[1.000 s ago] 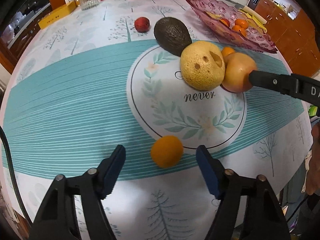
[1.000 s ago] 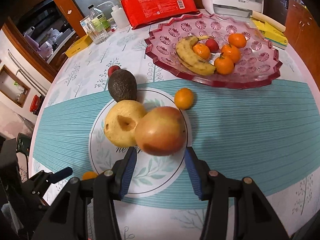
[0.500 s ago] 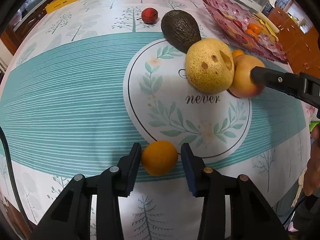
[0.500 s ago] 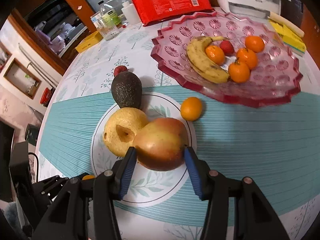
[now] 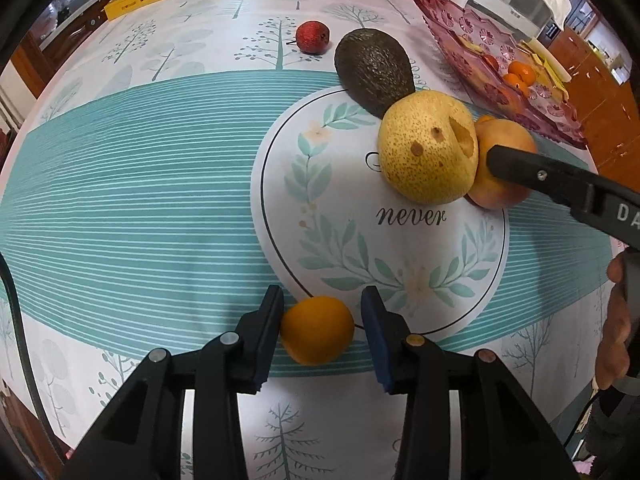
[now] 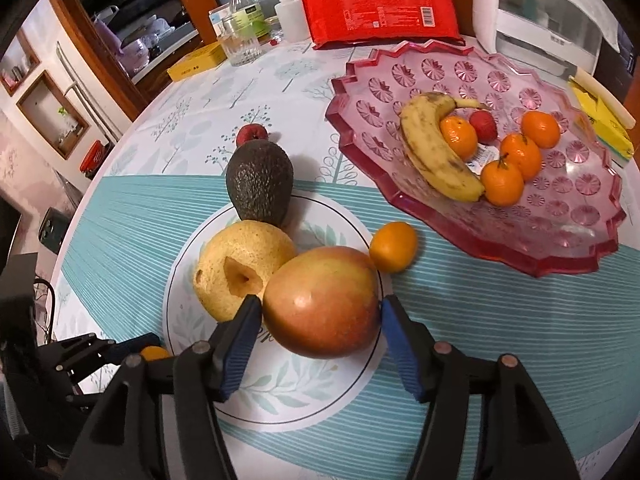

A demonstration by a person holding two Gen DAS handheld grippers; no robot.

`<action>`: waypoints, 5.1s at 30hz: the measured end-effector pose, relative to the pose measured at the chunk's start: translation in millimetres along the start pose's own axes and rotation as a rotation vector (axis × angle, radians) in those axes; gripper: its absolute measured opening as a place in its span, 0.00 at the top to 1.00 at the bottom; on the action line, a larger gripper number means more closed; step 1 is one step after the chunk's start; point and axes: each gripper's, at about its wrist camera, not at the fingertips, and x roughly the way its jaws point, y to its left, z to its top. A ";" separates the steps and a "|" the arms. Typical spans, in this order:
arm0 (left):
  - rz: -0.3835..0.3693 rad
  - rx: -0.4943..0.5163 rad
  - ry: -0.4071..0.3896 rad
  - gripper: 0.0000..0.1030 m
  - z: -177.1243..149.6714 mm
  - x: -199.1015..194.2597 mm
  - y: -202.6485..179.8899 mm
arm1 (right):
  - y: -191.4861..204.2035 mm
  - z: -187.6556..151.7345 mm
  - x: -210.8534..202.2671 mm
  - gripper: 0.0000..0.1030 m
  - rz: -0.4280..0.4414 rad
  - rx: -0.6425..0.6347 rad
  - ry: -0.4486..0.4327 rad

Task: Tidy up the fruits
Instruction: 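Grasp the small orange with the left gripper while the right gripper grasps the red apple, then lift the orange and the apple and carry both over the pink bowl, then open the left gripper to drop the orange while the right gripper releases the apple, then withdraw both grippers and move them toward the avocado and pear on the plate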

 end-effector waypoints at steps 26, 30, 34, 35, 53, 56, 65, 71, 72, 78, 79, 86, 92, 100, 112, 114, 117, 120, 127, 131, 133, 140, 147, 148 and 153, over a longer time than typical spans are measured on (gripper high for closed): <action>-0.047 0.008 0.029 0.68 -23.0 -9.0 16.8 | -6.5 -8.9 8.2 0.34 0.021 -0.024 0.011; -0.045 0.018 0.036 0.68 -25.7 -9.4 17.4 | -7.4 -10.0 7.4 0.35 0.027 -0.025 0.005; -0.029 0.051 0.046 0.69 -27.4 -10.0 14.0 | -7.3 -10.7 7.2 0.35 0.033 -0.029 0.005; -0.019 0.064 0.049 0.69 -26.9 -9.7 10.4 | -6.9 -10.8 7.3 0.35 0.033 -0.029 0.005; -0.025 0.081 -0.051 0.70 9.2 -48.2 -7.9 | -7.3 -25.5 -32.8 0.36 0.079 0.036 -0.046; -0.038 0.099 -0.091 0.70 27.5 -68.4 -14.1 | -7.4 -20.0 -60.5 0.36 0.076 0.037 -0.091; -0.089 0.219 -0.244 0.70 100.3 -152.2 -60.7 | -28.5 19.9 -158.1 0.36 0.013 0.051 -0.226; -0.101 0.284 -0.324 0.70 157.3 -193.6 -93.2 | -50.6 59.3 -220.5 0.36 -0.050 0.029 -0.326; -0.101 0.294 -0.336 0.70 168.3 -199.5 -100.1 | -54.1 65.9 -229.1 0.36 -0.067 0.022 -0.344; -0.085 0.336 -0.381 0.70 211.9 -212.6 -138.3 | -75.3 100.3 -255.3 0.36 -0.155 0.005 -0.414; -0.081 0.341 -0.382 0.70 217.6 -209.9 -143.6 | -79.1 105.3 -253.5 0.36 -0.163 0.007 -0.416; -0.080 0.329 -0.324 0.70 257.2 -157.9 -177.2 | -122.5 134.4 -195.1 0.36 -0.202 0.062 -0.329; -0.081 0.294 -0.228 0.70 268.7 -83.5 -193.7 | -148.2 127.3 -125.3 0.36 -0.212 0.091 -0.204; -0.039 0.291 -0.098 0.70 263.4 11.4 -210.3 | -161.9 100.6 -49.9 0.37 -0.220 0.097 -0.063; 0.006 0.338 -0.042 0.69 256.0 64.6 -226.9 | -160.9 87.2 -17.7 0.36 -0.239 0.098 -0.070; 0.008 0.341 -0.044 0.62 255.1 65.0 -227.1 | -160.8 85.6 -18.4 0.36 -0.242 0.103 -0.086; 0.017 0.348 -0.062 0.33 251.7 62.1 -226.4 | -161.9 85.8 -18.2 0.35 -0.238 0.113 -0.098; 0.036 0.355 -0.101 0.25 246.5 53.6 -224.1 | -163.6 84.7 -21.2 0.35 -0.215 0.136 -0.112; 0.021 0.298 -0.123 0.23 240.5 32.5 -205.8 | -160.3 81.7 -32.8 0.35 -0.193 0.160 -0.153; 0.017 0.246 -0.138 0.20 235.8 18.4 -190.4 | -156.6 81.1 -39.9 0.35 -0.198 0.160 -0.172; 0.026 0.232 -0.148 0.19 233.0 12.1 -184.5 | -155.1 80.5 -42.6 0.35 -0.197 0.161 -0.179; 0.055 0.196 -0.189 0.18 217.9 -18.4 -165.4 | -149.8 76.9 -54.7 0.35 -0.207 0.162 -0.197; 0.072 0.158 -0.231 0.17 203.1 -51.4 -148.0 | -144.0 72.4 -75.2 0.35 -0.211 0.176 -0.219; 0.074 0.155 -0.240 0.17 200.8 -57.1 -146.1 | -142.4 71.8 -80.1 0.35 -0.213 0.177 -0.225; 0.078 0.131 -0.280 0.17 188.3 -86.3 -134.8 | -133.0 69.8 -103.2 0.35 -0.218 0.176 -0.258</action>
